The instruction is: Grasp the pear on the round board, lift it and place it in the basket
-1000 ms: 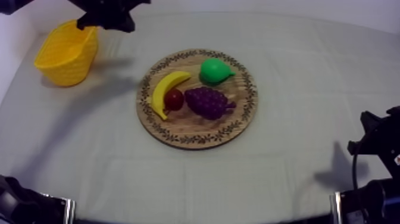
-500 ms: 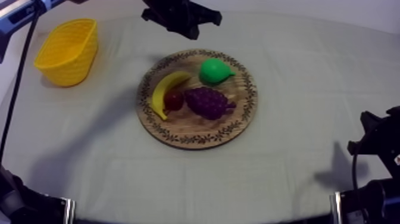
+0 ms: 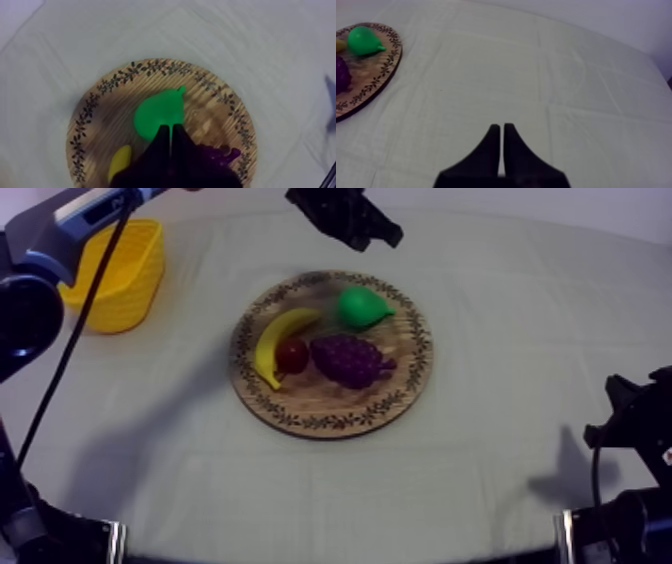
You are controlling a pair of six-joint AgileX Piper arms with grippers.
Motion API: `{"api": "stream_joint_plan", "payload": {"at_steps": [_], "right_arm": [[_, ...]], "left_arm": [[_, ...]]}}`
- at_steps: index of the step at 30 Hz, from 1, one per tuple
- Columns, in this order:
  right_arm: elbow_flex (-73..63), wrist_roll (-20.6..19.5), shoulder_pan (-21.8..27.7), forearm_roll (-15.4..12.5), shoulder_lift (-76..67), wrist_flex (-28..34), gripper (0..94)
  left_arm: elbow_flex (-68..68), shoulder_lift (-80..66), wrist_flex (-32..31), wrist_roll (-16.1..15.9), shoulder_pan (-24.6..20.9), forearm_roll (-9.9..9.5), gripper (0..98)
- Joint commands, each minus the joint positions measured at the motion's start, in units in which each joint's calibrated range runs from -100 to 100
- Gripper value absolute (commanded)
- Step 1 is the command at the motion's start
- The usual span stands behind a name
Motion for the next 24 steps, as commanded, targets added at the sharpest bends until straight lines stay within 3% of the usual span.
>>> {"api": "stream_joint_plan", "payload": {"at_steps": [1, 5, 9, 15, 19, 24], "right_arm": [[0.0, 0.0, 0.0, 0.0, 0.0, 0.0, 0.4], [0.0, 0.0, 0.0, 0.0, 0.0, 0.0, 0.4], [0.0, 0.0, 0.0, 0.0, 0.0, 0.0, 0.4], [0.0, 0.0, 0.0, 0.0, 0.0, 0.0, 0.4], [0.0, 0.0, 0.0, 0.0, 0.0, 0.0, 0.4], [0.0, 0.0, 0.0, 0.0, 0.0, 0.0, 0.4]], "left_arm": [[-2.5, 0.8, 1.9, -13.4, -0.1, 0.13, 0.0], [-3.9, 1.5, 5.8, -22.7, -0.3, -0.10, 0.0], [-5.5, 1.8, 9.8, -26.3, -0.6, -0.43, 0.0], [-6.9, 1.6, 10.9, -24.9, -1.4, 0.40, 4.6], [-6.5, 1.8, 10.5, -22.6, -2.0, 0.66, 17.2], [-5.3, 2.2, 10.2, -21.1, -2.2, 0.04, 40.8]]}}
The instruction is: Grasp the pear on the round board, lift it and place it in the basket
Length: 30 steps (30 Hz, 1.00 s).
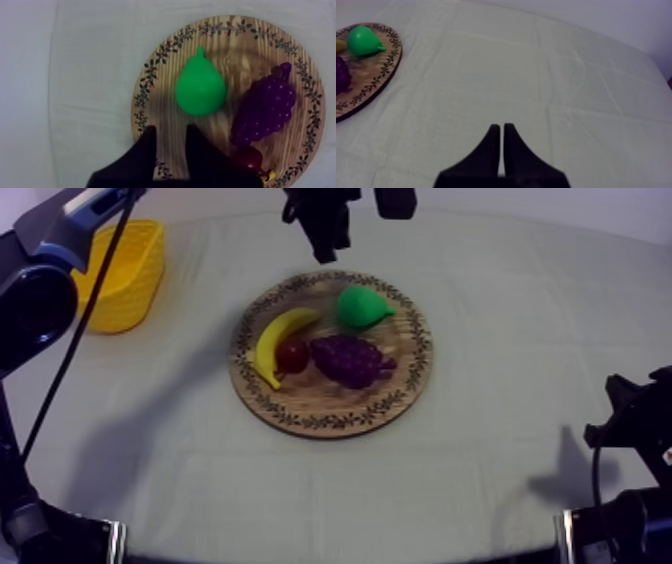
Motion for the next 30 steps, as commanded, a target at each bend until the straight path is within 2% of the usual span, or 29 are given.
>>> {"api": "stream_joint_plan", "payload": {"at_steps": [1, 5, 9, 18, 30], "right_arm": [[0.0, 0.1, 0.0, 0.0, 0.0, 0.0, 0.4], [0.0, 0.1, 0.0, 0.0, 0.0, 0.0, 0.4], [0.0, 0.1, 0.0, 0.0, 0.0, 0.0, 0.4], [0.0, 0.1, 0.0, 0.0, 0.0, 0.0, 0.4], [0.0, 0.1, 0.0, 0.0, 0.0, 0.0, 0.4]], "left_arm": [[0.5, 0.1, 0.0, 3.7, 0.0, -0.38, 45.9], [1.3, 0.5, 0.0, 5.0, -0.1, -0.77, 60.9], [1.6, 1.4, -0.1, 5.8, 0.1, -0.91, 68.1], [1.1, 6.3, 1.2, 6.7, 1.1, -0.47, 74.7], [-5.9, 14.9, 2.9, 7.1, 2.3, 0.44, 77.4]]}}
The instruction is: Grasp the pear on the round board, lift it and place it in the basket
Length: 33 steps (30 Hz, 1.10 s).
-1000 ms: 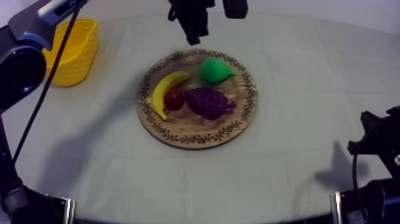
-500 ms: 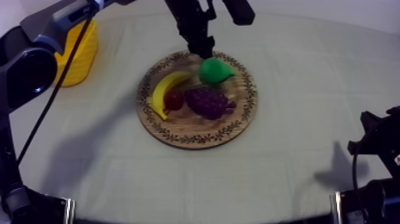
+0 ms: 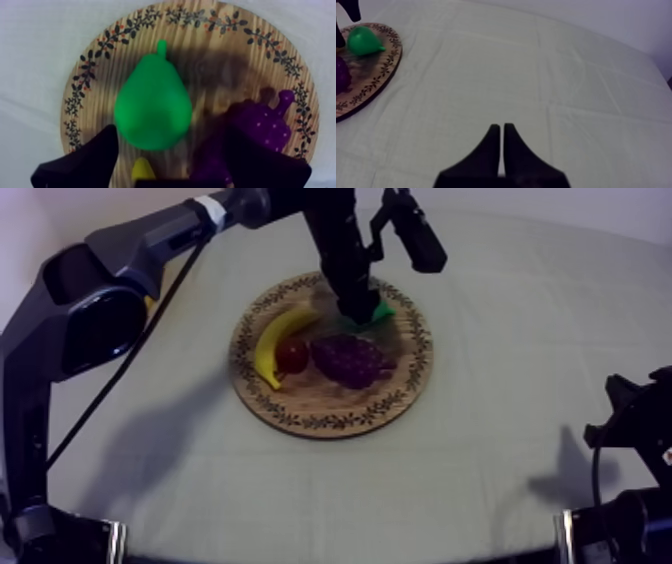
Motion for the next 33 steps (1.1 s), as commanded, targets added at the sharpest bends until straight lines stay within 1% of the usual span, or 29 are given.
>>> {"api": "stream_joint_plan", "payload": {"at_steps": [1, 13, 17, 21, 30, 33], "right_arm": [[0.0, 0.0, 0.0, 0.0, 0.0, 0.1, 0.4], [0.0, 0.0, 0.0, 0.0, 0.0, 0.1, 0.4], [0.0, 0.0, 0.0, 0.0, 0.0, 0.1, 0.4], [0.0, 0.0, 0.0, 0.0, 0.0, 0.1, 0.4], [0.0, 0.0, 0.0, 0.0, 0.0, 0.1, 0.4], [0.0, 0.0, 0.0, 0.0, 0.0, 0.1, 0.4]], "left_arm": [[-2.1, 1.8, 0.4, 0.1, 0.0, 0.07, 77.7], [-10.9, 10.7, 2.5, 0.4, -0.5, 0.60, 77.4], [-12.8, 12.4, 3.2, 0.9, -0.4, 0.47, 75.0], [-13.3, 12.9, 3.2, 1.6, -0.4, 0.47, 68.4], [-13.5, 12.4, 1.8, 3.1, -0.3, 0.66, 46.2], [-12.5, 11.2, 1.1, 3.4, -0.3, 0.78, 41.9]]}}
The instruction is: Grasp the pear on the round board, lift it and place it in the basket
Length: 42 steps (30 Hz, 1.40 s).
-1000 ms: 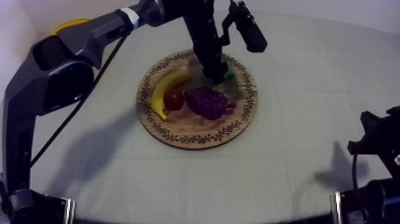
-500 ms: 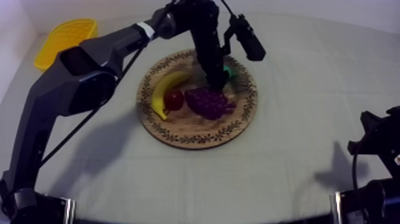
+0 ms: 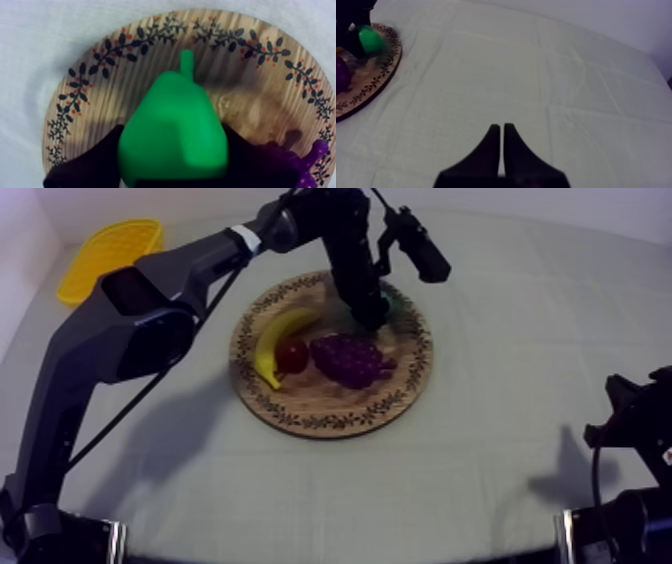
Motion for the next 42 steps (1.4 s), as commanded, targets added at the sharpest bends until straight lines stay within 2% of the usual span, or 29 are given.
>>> {"api": "stream_joint_plan", "payload": {"at_steps": [1, 8, 20, 25, 31, 42], "right_arm": [[0.0, 0.0, 0.0, 0.0, 0.0, 0.0, 0.4], [0.0, 0.0, 0.0, 0.0, 0.0, 0.0, 0.4], [0.0, 0.0, 0.0, 0.0, 0.0, 0.0, 0.4], [0.0, 0.0, 0.0, 0.0, 0.0, 0.0, 0.4], [0.0, 0.0, 0.0, 0.0, 0.0, 0.0, 0.4], [0.0, 0.0, 0.0, 0.0, 0.0, 0.0, 0.4]], "left_arm": [[0.6, -0.6, -0.2, 0.1, 0.0, 0.08, 41.1], [6.5, -6.1, -0.7, 0.5, 0.3, 0.09, 40.1], [20.3, -25.4, -1.0, 1.2, 1.9, -0.72, 40.5], [24.3, -32.4, -0.6, 1.4, 0.9, -1.20, 40.5], [29.0, -37.5, 0.3, 1.6, -4.4, -2.70, 40.3], [33.9, -38.6, -0.1, 0.1, -21.2, -4.50, 39.7]]}}
